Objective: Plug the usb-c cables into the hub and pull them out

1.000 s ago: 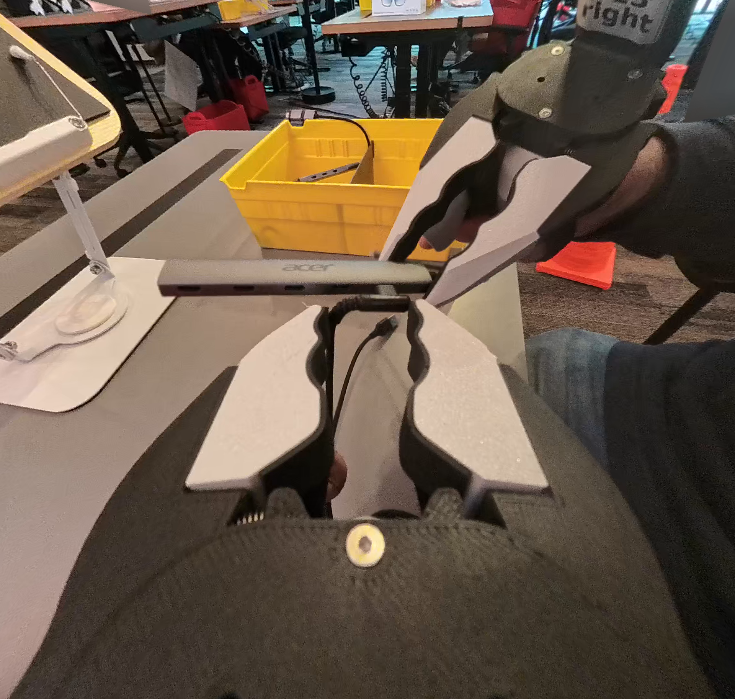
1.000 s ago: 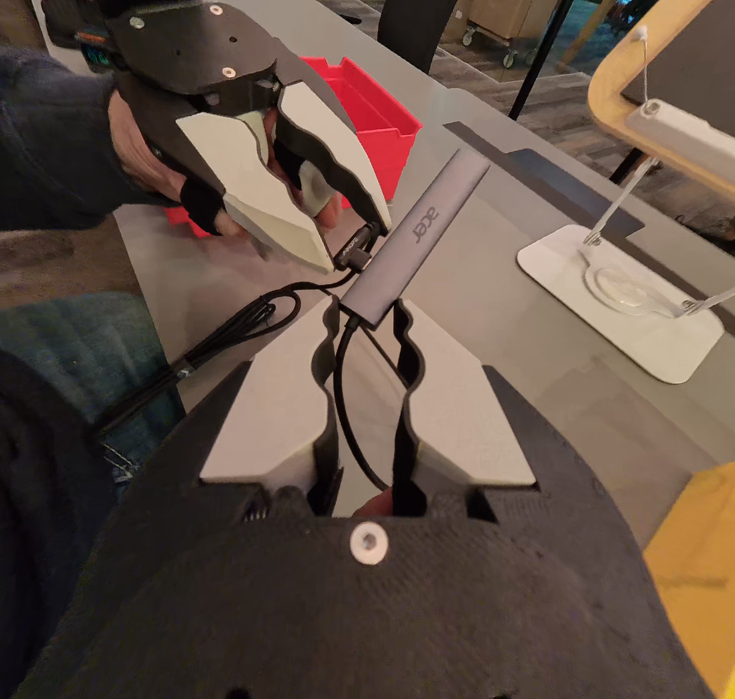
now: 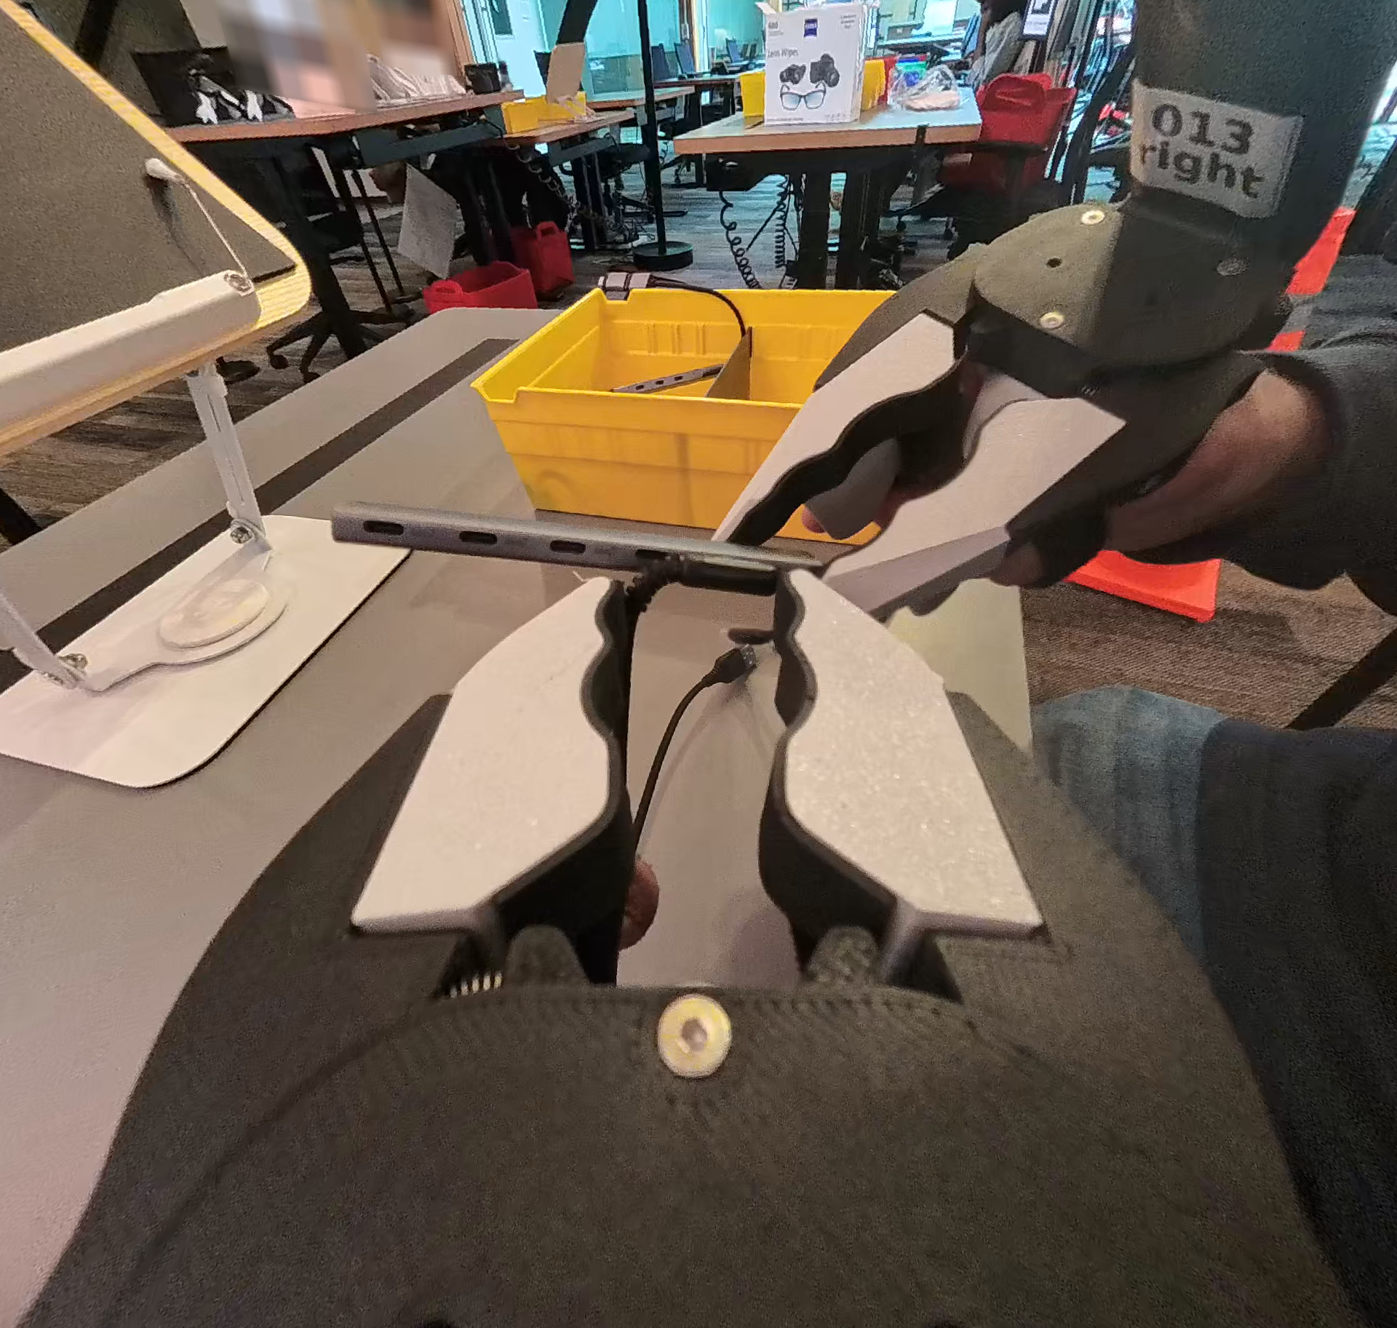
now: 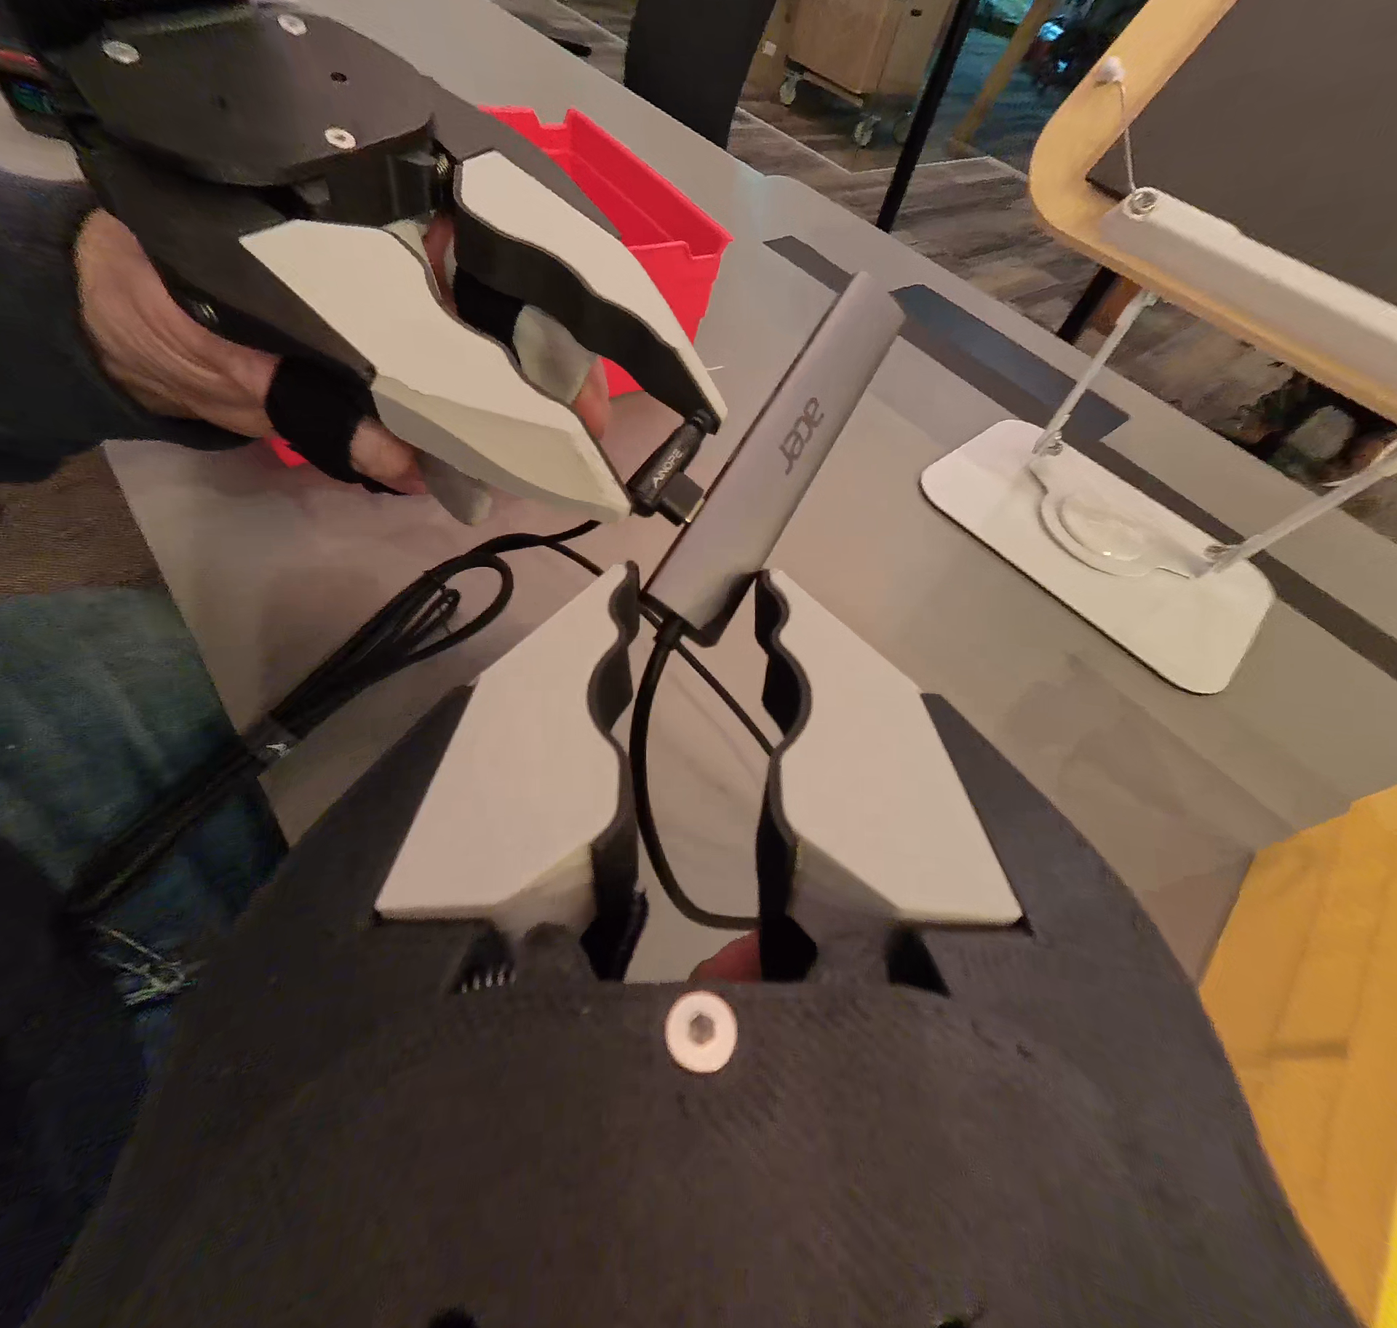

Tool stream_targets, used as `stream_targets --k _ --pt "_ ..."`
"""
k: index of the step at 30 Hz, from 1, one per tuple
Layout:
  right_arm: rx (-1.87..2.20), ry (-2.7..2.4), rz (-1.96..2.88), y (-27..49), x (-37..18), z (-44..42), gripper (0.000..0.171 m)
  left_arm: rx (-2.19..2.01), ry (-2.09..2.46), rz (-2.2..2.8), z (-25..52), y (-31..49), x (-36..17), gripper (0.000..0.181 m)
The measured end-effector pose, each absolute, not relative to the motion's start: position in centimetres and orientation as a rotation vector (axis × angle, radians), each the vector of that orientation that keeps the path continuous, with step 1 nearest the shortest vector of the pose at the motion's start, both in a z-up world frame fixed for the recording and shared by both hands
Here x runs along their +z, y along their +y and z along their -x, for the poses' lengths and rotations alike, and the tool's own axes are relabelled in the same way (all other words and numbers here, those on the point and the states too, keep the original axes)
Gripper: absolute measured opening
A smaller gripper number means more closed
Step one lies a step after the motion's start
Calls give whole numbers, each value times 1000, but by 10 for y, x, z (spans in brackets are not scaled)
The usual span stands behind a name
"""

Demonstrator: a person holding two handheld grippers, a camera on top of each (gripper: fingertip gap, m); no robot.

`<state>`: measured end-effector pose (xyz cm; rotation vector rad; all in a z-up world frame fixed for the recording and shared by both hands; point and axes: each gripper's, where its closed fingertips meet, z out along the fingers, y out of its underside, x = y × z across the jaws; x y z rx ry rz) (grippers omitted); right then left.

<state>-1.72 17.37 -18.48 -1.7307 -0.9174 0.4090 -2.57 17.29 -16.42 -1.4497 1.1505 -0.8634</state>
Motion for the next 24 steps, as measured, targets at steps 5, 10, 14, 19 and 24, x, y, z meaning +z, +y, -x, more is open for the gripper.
stream_targets --k 5,10,14,19,24 --pt "359 -924 1730 176 -185 14 25 -843 1149 1456 25 174 -165 37" --pt "47 -1038 1643 182 -184 7 24 -805 1134 1470 22 174 -166 37" --pt "-91 -1082 1607 186 -184 1 17 -836 1073 1506 18 175 -162 37" --pt "-59 -1040 1611 190 -177 -6 6 -881 997 1518 20 179 -151 16" --pt "-24 -1002 1630 194 -172 -7 6 -870 977 1505 24 183 -145 20"
